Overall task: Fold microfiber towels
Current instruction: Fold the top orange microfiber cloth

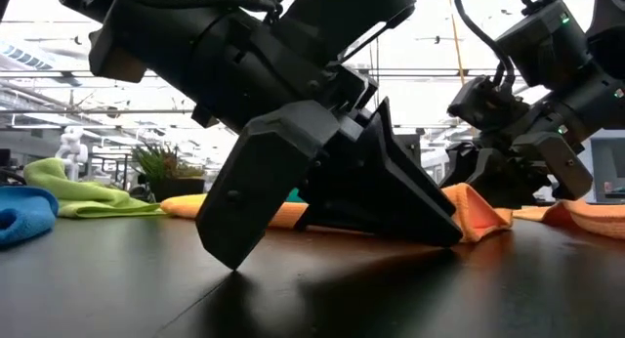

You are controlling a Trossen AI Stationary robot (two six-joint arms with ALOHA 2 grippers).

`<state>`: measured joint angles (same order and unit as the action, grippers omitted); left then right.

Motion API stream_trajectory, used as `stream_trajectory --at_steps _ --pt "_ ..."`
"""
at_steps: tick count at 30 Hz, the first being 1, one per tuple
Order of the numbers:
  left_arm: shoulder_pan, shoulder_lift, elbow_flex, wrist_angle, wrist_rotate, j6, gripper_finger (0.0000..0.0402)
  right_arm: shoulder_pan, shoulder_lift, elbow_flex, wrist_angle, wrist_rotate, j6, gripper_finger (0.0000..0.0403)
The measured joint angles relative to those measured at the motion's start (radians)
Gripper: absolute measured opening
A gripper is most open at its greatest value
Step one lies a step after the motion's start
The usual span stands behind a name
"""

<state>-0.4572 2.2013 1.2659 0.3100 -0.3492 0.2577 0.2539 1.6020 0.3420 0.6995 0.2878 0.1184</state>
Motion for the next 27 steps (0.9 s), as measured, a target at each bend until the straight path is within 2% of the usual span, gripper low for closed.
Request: stream_trajectory --at_steps 5,11,19,27 --pt "-0.004 0.0 0.0 0.005 -0.007 0.0 0.0158 0.0 0.0 0.0 -0.001 0.0 0.0 0.0189" --pt "-0.028 -0.001 0.017 0.0 -0.093 0.028 0.0193 0.0 0.0 0.0 -0.001 -0.001 0.0 0.0189" --pt "-0.043 -0.002 0.039 -0.01 -0.148 0.062 0.0207 0.0 0.0 0.0 0.0 -0.001 0.0 0.0189" --pt "-0.025 0.011 0.041 -0.09 -0.068 -0.024 0.0207 0.0 0.0 0.0 -0.001 -0.001 0.001 0.0189"
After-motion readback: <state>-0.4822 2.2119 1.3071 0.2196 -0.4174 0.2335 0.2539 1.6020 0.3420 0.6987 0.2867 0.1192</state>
